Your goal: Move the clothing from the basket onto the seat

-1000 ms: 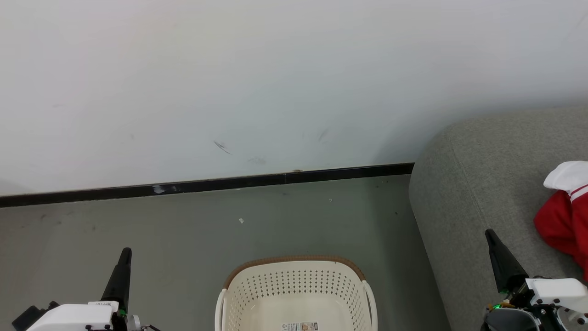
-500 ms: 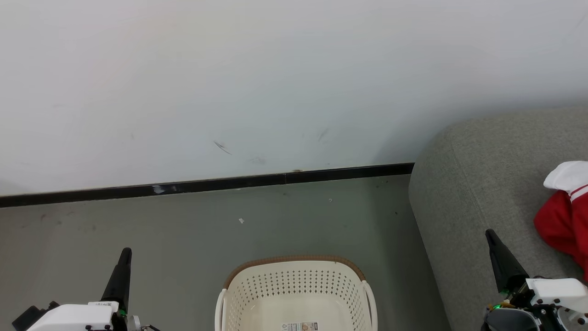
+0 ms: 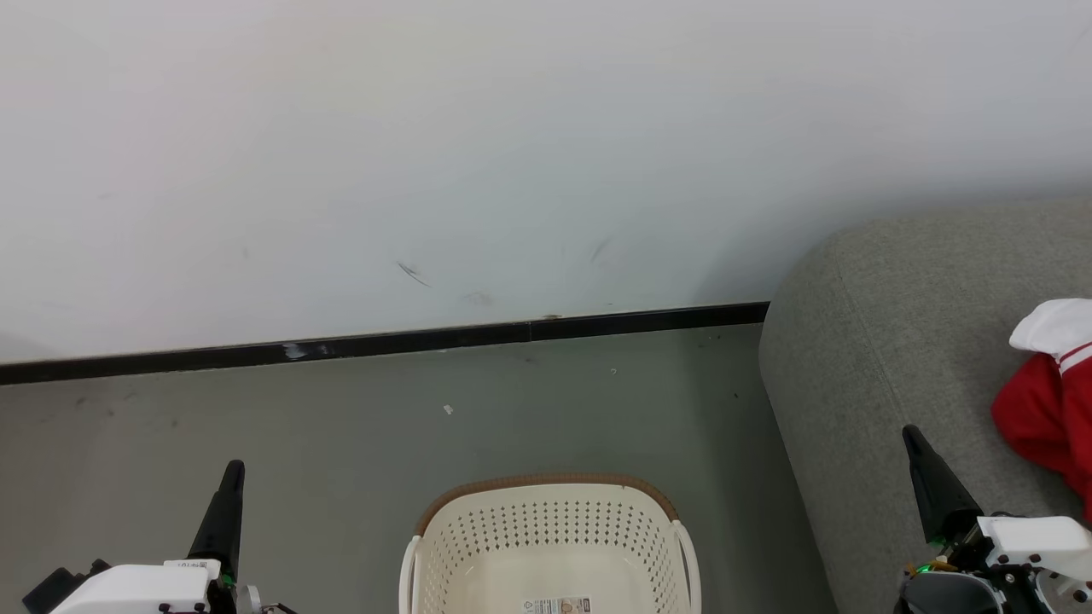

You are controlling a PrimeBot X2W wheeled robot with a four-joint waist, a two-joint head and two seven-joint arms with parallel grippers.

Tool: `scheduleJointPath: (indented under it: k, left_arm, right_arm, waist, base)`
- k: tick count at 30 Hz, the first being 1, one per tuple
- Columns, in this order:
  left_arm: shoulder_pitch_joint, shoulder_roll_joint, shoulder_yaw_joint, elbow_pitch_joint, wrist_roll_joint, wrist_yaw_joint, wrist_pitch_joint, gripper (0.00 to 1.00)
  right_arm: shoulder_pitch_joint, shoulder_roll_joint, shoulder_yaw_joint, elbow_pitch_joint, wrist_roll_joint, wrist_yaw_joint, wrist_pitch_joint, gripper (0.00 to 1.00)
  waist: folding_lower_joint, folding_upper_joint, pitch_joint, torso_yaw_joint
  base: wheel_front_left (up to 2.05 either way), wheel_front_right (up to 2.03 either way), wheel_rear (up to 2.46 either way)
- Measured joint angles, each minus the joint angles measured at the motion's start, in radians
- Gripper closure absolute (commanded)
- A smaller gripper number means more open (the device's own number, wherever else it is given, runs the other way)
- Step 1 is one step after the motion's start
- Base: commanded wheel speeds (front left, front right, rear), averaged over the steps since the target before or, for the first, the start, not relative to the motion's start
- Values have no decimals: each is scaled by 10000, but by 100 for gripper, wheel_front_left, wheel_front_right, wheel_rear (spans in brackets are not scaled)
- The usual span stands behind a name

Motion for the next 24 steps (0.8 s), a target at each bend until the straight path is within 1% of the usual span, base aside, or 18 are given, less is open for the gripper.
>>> scheduleJointPath:
  k: [24]
  left_arm:
    - [0,0,0,10,0,-2,0,100]
  right_arm:
    - [-1,8,-35,10,-2,0,4,100]
  waist:
    - [-1,0,0,0]
  base:
    - [0,0,0]
